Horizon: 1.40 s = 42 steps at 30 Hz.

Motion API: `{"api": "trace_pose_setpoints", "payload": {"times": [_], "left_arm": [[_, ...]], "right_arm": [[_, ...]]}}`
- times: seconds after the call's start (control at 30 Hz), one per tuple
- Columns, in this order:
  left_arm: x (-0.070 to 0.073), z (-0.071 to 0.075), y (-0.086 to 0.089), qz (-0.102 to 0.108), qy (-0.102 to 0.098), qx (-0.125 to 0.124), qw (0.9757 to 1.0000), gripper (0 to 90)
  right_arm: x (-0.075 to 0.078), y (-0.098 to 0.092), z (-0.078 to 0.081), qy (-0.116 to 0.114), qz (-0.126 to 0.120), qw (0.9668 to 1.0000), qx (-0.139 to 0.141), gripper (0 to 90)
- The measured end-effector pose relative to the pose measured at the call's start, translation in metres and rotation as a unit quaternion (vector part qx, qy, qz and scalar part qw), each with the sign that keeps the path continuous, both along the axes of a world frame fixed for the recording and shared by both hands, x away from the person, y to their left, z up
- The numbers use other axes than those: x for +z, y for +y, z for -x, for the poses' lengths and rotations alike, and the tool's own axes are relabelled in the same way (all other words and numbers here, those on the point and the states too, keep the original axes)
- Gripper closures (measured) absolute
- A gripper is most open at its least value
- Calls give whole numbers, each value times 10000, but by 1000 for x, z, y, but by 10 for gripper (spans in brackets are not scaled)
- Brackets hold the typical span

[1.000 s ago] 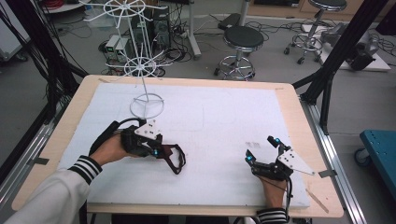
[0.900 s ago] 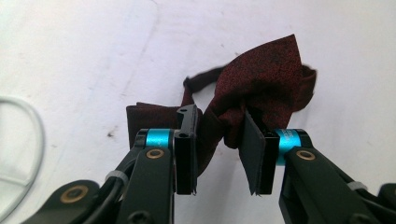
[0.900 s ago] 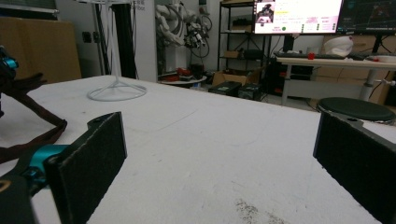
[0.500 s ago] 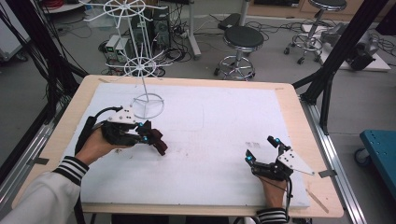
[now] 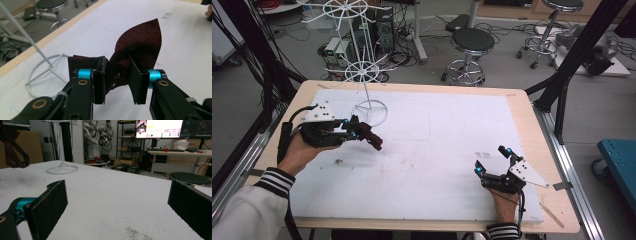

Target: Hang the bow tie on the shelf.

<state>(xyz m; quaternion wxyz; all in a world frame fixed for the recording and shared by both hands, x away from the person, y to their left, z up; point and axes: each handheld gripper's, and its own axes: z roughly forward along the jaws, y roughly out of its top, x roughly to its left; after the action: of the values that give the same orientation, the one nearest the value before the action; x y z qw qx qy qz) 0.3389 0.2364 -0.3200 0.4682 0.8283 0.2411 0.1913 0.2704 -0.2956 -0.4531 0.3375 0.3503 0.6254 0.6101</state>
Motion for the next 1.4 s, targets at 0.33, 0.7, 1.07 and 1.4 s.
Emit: {"api": "trace_pose_setpoints", "payload": {"times": [0.33, 0.7, 1.07, 1.4], "left_arm": [[11, 0, 11, 366, -185, 273, 9988, 681], [25, -2, 20, 622, -357, 676, 9951, 682], [40, -7, 19, 745, -485, 852, 9924, 682], [51, -14, 14, 739, -510, 1004, 9909, 682]], "right_arm": [[0, 0, 0, 5, -3, 10000, 1, 19], [0, 0, 0, -1, -1, 10000, 3, 19], [0, 0, 0, 17, -21, 10000, -2, 19], [0, 0, 0, -2, -10, 10000, 5, 19]]}}
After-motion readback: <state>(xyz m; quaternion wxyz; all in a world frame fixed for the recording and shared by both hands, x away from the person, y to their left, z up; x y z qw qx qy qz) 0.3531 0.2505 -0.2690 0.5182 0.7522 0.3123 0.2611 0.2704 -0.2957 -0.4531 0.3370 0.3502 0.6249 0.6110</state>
